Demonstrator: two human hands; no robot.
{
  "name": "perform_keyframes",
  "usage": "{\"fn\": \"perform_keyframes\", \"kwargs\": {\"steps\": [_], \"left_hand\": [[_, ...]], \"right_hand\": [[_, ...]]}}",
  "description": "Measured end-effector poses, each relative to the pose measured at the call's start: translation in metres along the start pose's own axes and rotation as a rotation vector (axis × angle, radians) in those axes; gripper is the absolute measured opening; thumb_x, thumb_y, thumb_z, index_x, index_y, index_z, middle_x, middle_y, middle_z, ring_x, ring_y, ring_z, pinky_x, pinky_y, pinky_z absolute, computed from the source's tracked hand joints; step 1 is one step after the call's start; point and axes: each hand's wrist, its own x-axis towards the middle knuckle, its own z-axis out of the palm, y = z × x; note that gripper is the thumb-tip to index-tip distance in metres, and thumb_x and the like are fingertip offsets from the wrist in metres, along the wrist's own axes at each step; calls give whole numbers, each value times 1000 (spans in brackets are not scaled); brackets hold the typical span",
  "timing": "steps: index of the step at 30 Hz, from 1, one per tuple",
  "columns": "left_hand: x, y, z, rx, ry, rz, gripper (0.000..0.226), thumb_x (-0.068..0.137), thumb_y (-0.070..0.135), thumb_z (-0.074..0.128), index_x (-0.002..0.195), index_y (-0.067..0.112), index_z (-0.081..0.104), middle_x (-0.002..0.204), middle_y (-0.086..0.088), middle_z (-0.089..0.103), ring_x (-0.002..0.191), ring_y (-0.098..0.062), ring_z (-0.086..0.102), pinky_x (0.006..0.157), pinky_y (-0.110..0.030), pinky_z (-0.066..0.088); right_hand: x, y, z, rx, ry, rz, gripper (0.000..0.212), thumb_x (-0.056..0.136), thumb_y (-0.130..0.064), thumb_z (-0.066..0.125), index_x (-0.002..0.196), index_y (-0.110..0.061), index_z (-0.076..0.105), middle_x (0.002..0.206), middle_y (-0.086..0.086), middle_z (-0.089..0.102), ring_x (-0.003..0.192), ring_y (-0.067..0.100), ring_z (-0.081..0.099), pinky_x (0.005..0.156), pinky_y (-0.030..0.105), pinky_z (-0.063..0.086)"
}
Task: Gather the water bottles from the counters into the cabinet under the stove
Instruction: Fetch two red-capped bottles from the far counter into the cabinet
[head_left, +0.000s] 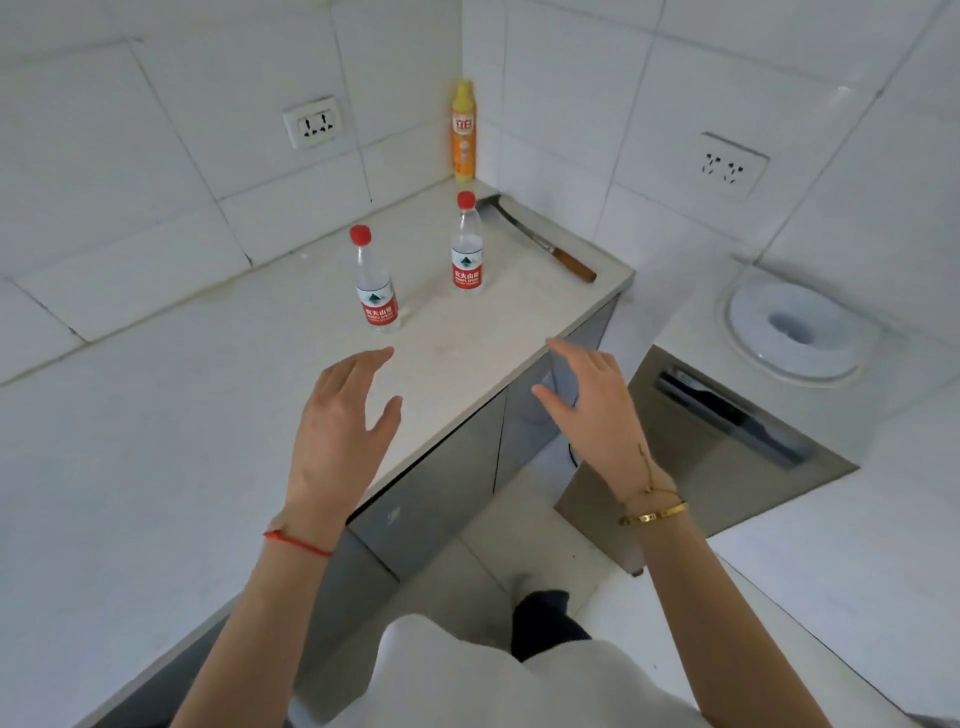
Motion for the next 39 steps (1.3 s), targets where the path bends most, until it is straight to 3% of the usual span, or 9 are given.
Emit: {"fn": "perform_keyframes", "kwargs": {"steps": [8, 15, 17, 20, 25, 28, 31, 39], "left_hand": [[117, -21, 45, 52, 92, -52, 48, 86, 9, 67, 132, 14, 55, 129, -5, 61, 120, -24, 53, 99, -23, 36], [232, -47, 85, 127, 183, -146, 47, 84, 9, 66, 130, 13, 56, 130, -4, 59, 123, -28, 48, 101, -41, 44], [255, -56, 96, 166, 177, -209, 49, 83, 9, 67, 130, 13, 55, 131, -6, 58, 125, -31, 47, 100, -45, 45], [282, -72, 109, 212, 137, -314, 52, 82, 10, 68, 133, 12, 54, 135, -8, 55, 128, -33, 45, 101, -48, 44], [305, -90, 118, 230, 4, -457, 47, 85, 11, 66, 131, 13, 56, 132, -8, 56, 122, -34, 48, 100, -45, 44], [307, -95, 120, 217, -37, -480, 45, 83, 2, 62, 126, 12, 59, 120, -9, 60, 112, -30, 54, 87, -35, 45], [308, -99, 122, 201, -27, -492, 40, 80, -5, 60, 116, 11, 62, 109, -9, 60, 103, -28, 56, 77, -28, 41], [282, -92, 119, 171, 90, -492, 36, 81, -6, 61, 110, 13, 68, 106, -6, 66, 103, -26, 57, 83, -30, 46]], "right_hand": [[149, 30, 25, 4, -25, -102, 54, 91, -28, 63, 139, -15, 45, 138, 5, 51, 128, 23, 40, 101, 21, 26], [307, 42, 55, 20, -97, -245, 55, 89, -25, 65, 139, -16, 43, 140, 3, 50, 129, 23, 43, 103, 25, 34], [341, 44, 67, 30, -119, -284, 55, 87, -24, 66, 137, -17, 44, 138, 2, 50, 126, 23, 45, 98, 20, 31], [381, 47, 86, 15, -153, -320, 54, 86, -21, 67, 136, -14, 46, 137, 5, 50, 124, 27, 45, 98, 24, 33], [410, 53, 113, -22, -295, -294, 53, 88, -19, 65, 137, -14, 45, 135, 9, 51, 120, 31, 45, 99, 36, 39], [415, 55, 121, -27, -338, -274, 42, 89, -15, 61, 129, -14, 50, 126, 11, 57, 112, 31, 47, 93, 37, 41], [414, 56, 123, 9, -320, -276, 30, 89, -10, 58, 119, -13, 53, 115, 11, 60, 104, 31, 50, 83, 35, 43], [391, 52, 112, -5, -217, -379, 32, 90, -11, 59, 120, -16, 53, 112, 6, 61, 100, 24, 50, 72, 29, 43]]}}
